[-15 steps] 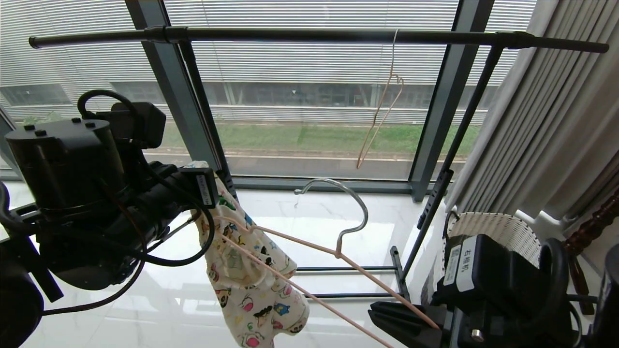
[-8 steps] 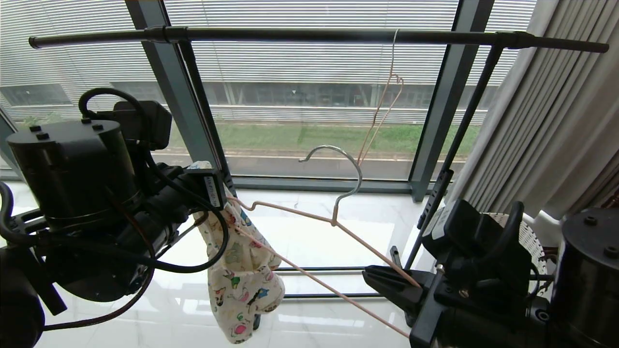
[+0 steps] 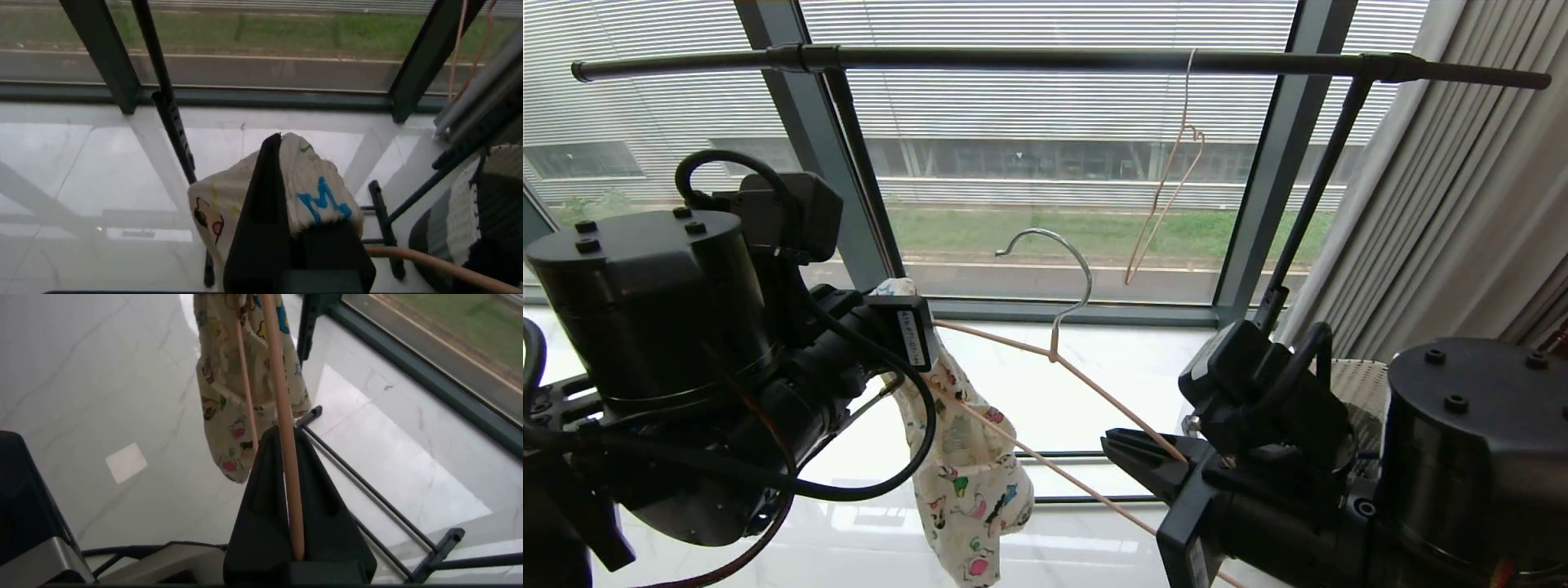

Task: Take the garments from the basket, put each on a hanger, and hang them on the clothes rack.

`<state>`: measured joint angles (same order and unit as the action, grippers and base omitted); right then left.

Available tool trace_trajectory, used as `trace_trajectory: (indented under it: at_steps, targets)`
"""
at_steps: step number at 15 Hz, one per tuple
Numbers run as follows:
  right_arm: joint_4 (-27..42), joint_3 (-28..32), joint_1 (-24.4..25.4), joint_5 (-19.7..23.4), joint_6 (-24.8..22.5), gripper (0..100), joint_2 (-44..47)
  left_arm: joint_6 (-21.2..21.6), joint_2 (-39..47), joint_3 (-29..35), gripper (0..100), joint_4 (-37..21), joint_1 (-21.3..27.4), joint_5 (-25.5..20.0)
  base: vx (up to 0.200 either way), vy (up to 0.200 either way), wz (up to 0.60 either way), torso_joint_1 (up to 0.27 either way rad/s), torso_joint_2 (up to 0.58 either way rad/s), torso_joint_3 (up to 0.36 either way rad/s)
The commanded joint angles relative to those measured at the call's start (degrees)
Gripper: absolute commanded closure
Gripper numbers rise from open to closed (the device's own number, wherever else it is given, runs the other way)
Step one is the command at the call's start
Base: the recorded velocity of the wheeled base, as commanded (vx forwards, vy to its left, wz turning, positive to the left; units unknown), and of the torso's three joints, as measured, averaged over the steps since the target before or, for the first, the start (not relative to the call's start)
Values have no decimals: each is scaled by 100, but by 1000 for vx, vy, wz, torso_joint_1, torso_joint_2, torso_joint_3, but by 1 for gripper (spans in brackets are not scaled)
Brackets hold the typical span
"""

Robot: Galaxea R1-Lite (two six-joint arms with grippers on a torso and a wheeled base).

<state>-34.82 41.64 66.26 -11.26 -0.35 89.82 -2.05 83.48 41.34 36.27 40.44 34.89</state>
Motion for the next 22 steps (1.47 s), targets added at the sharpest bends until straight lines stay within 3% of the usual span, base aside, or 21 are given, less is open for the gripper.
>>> trace_trajectory:
  at_steps: [1, 4, 9, 13, 16, 18, 19, 22]
  targets:
    - [-131, 98, -16, 1, 0, 100, 378, -59, -95, -3, 100, -6, 386, 44, 0, 0, 0, 0, 0, 0]
    - [-166, 318, -60, 1, 9, 100, 712, -59, -113, -3, 100, -6, 782, 62, 0, 0, 0, 0, 0, 0]
    - [-175, 555, -166, 1, 44, 100, 1011, -50, -183, -3, 100, -23, 878, 62, 0, 0, 0, 0, 0, 0]
    - [-306, 652, -280, -25, 44, 100, 1125, -50, -262, -21, 100, -41, 1318, 62, 0, 0, 0, 0, 0, 0]
    - [-526, 722, -289, -456, 44, 100, 1266, -68, -262, -47, 100, -50, 1458, 62, 0, 0, 0, 0, 0, 0]
    - [-544, 722, -297, -482, 35, 100, 1240, -208, -324, -64, 100, -50, 1458, 62, 0, 0, 0, 0, 0, 0]
    - [-553, 722, -306, -482, 35, 100, 1231, -270, -359, -64, 0, -50, 1458, 62, 0, 0, 0, 0, 0, 0]
    - [-843, 714, -359, -781, -123, 100, 1222, -217, -561, -240, 0, -50, 1458, 202, 0, 0, 0, 0, 0, 0]
